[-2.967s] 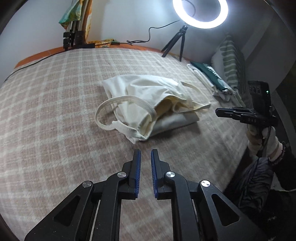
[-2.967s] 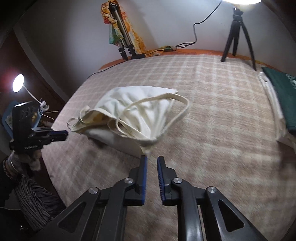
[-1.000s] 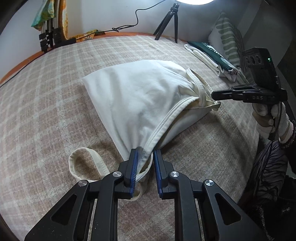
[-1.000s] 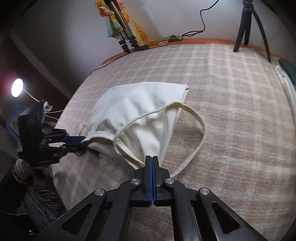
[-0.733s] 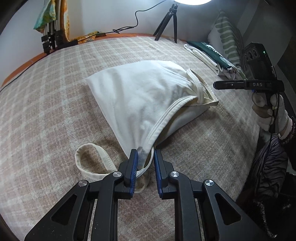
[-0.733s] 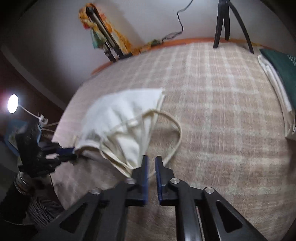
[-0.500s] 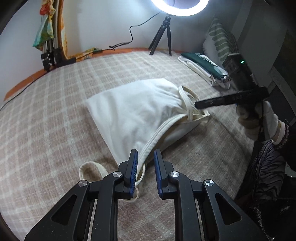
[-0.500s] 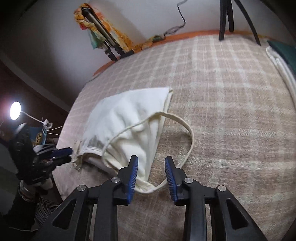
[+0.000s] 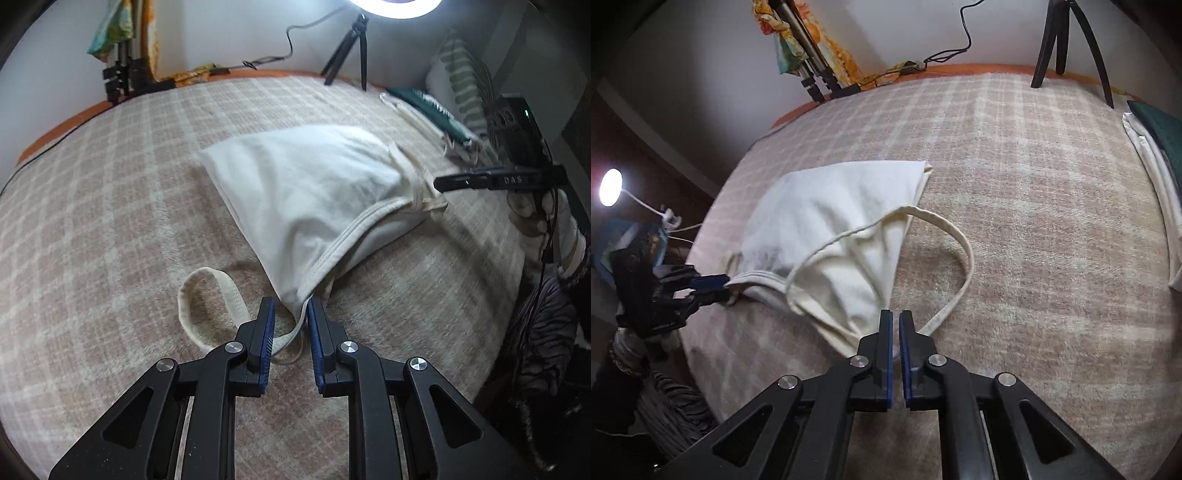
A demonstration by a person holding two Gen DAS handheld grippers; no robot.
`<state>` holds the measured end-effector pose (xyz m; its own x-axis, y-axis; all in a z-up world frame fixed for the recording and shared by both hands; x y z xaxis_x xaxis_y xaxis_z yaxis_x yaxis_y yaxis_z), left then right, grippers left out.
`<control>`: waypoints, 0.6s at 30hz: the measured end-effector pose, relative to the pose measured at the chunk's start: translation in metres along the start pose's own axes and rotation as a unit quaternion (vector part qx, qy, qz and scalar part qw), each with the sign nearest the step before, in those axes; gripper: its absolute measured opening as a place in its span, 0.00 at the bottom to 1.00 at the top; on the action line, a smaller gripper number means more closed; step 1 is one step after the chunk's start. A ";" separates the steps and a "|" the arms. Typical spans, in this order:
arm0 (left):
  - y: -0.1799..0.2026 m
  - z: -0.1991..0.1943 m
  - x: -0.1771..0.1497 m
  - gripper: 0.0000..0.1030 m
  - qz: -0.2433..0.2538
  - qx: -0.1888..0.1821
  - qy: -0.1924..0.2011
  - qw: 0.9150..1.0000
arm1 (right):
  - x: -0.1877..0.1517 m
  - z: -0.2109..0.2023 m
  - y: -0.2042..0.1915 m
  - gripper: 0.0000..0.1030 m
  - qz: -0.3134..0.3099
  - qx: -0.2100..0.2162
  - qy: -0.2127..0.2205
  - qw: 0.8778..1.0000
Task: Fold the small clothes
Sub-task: 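Move both tools to the folded edge of the camisole bundle, then close both tools on the bundle's folded edge and lift it off the bedspread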
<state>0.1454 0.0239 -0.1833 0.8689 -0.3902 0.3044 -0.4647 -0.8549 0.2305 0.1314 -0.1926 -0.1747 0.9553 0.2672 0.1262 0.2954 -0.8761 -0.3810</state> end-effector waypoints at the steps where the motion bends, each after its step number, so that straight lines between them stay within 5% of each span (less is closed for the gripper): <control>1: 0.000 -0.006 0.000 0.23 -0.007 -0.010 0.012 1.000 | -0.001 -0.009 -0.001 0.18 -0.003 0.007 0.012 1.000; 2: -0.002 -0.012 0.001 0.33 -0.023 -0.023 0.028 0.999 | -0.003 -0.018 -0.001 0.33 -0.007 0.008 0.026 1.000; 4: -0.008 -0.018 0.003 0.40 -0.056 -0.061 0.043 0.996 | -0.002 -0.033 -0.002 0.35 -0.015 0.015 0.054 0.998; 10: -0.026 -0.013 0.015 0.40 -0.164 -0.181 0.072 0.967 | 0.015 -0.056 0.009 0.41 0.009 0.085 0.114 0.990; 12: -0.027 -0.007 0.015 0.40 -0.182 -0.200 0.070 0.960 | 0.026 -0.052 0.012 0.42 0.020 0.099 0.118 0.988; 18: -0.027 0.017 0.014 0.40 -0.206 -0.199 0.041 0.957 | 0.058 -0.020 0.030 0.45 0.053 0.098 0.102 0.989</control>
<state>0.1735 0.0361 -0.2005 0.9836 -0.0060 0.1804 -0.1282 -0.7267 0.6749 0.1951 -0.2114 -0.1600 0.9652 0.0735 0.2510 0.2085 -0.7954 -0.5690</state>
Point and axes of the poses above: each gripper's, at about its wrist camera, not at the fingertips, and z roughly the way its jaws point, y to its right, x to its top, the point moved 5 cm from there along z, roughly the way its jaws point, and after that the axes turned 15 degrees about -y, right-handed, at the moved point
